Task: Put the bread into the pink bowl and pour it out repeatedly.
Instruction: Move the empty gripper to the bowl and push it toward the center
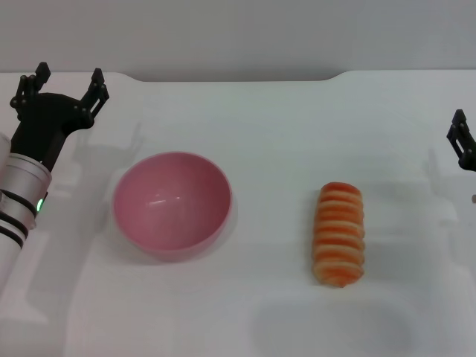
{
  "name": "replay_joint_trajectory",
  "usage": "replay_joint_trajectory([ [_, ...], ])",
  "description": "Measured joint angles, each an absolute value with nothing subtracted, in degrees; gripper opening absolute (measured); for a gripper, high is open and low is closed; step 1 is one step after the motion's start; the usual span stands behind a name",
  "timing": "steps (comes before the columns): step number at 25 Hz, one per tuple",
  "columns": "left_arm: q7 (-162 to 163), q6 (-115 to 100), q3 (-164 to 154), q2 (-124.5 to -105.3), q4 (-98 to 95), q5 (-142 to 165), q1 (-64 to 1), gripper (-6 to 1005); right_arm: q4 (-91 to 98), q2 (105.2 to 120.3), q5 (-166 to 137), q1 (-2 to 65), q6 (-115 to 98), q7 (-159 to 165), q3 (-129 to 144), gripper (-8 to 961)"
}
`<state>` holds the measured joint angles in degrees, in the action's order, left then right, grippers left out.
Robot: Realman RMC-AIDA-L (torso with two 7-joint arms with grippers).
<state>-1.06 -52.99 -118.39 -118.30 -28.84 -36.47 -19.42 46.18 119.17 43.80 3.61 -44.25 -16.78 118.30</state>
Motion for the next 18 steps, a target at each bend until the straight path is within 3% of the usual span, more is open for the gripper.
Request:
replay_joint_trajectory([
  [14, -1.09, -52.27, -118.72, -118.29, -29.34, -36.47, -19.31, 862, 46.20, 119.18, 43.86, 3.61, -44.20, -16.79, 118.30, 753],
  [18, -4.65, -46.32, -118.21, -117.60, -37.98, -36.32, -16.31, 862, 46.22, 119.18, 43.87, 3.60, -44.20, -16.79, 118.29, 753],
])
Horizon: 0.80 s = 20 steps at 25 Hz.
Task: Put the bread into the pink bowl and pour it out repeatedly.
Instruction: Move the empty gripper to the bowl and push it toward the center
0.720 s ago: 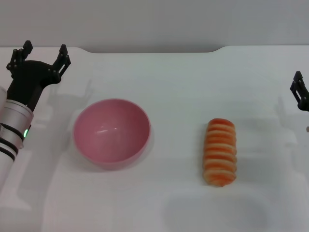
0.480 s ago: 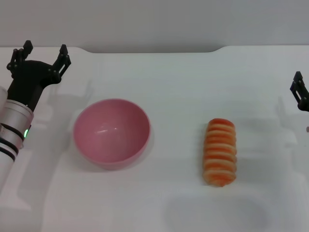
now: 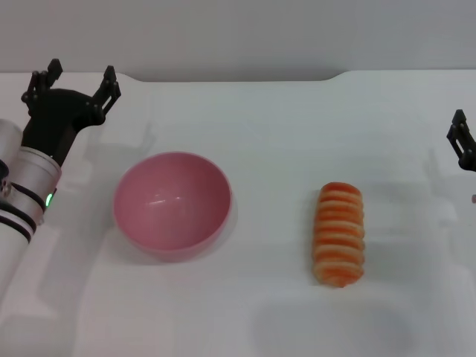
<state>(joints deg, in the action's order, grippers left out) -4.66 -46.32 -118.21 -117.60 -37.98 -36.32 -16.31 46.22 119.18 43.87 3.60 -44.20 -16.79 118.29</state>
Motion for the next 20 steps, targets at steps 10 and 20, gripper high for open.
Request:
replay_joint_trajectory([
  [10, -23.29, -13.68, -106.50, -117.51, -72.59, -36.29, -5.85, 860, 46.31, 119.18, 43.87, 3.60, -43.29, -16.79, 118.29, 753],
  [20, -24.74, 21.92, -100.45, -117.84, -93.64, -36.24, -0.01, 859, 46.56, 119.12, 43.86, 4.05, -42.74, -16.79, 118.30, 752],
])
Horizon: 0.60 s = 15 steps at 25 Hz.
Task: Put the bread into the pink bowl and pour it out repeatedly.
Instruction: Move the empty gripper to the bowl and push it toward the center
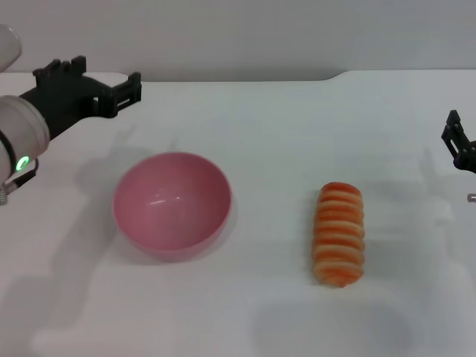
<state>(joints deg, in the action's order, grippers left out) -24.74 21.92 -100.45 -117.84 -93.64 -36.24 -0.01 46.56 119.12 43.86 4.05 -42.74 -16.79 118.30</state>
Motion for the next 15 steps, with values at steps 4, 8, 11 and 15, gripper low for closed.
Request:
replay_joint_trajectory([
  [4, -24.17, 31.52, -97.40, -117.89, -97.51, -36.27, 0.70, 859, 46.53, 119.09, 43.86, 4.35, -42.47, -16.79, 118.30, 752],
  [8, -24.31, 36.72, -96.61, -117.91, -98.37, -36.37, 0.45, 859, 46.56, 119.01, 43.85, 4.54, -41.49, -16.79, 118.30, 752],
  [11, -24.85, 37.78, -96.96, -117.84, -98.66, -36.25, 0.44, 859, 46.58, 119.00, 43.85, 4.57, -41.32, -16.79, 118.30, 752],
  [15, -26.20, 39.37, -98.38, -117.89, -100.09, -36.21, 1.54, 859, 46.56, 119.00, 43.85, 4.57, -41.30, -16.79, 118.30, 752],
])
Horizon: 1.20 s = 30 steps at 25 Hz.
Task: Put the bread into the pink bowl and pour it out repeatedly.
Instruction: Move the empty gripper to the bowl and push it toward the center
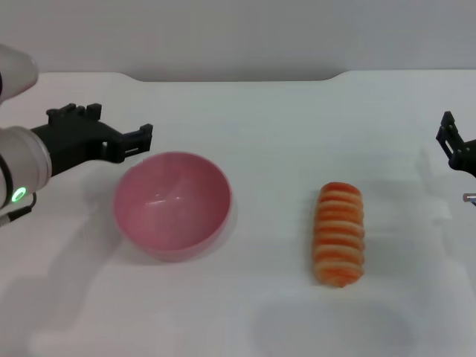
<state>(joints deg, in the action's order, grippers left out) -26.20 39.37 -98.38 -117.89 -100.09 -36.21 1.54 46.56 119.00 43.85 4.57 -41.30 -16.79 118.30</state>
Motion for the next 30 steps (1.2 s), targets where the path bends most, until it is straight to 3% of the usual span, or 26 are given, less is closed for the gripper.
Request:
replay_joint_trajectory([
  [12, -26.25, 40.31, -100.03, -117.85, -98.83, -36.12, 5.66, 858, 46.39, 119.00, 43.85, 5.26, -41.30, -16.90, 118.30, 752],
  [30, -26.37, 40.81, -102.24, -117.95, -92.22, -36.12, 1.99, 858, 46.32, 119.00, 43.86, 5.45, -41.31, -17.18, 118.30, 752],
])
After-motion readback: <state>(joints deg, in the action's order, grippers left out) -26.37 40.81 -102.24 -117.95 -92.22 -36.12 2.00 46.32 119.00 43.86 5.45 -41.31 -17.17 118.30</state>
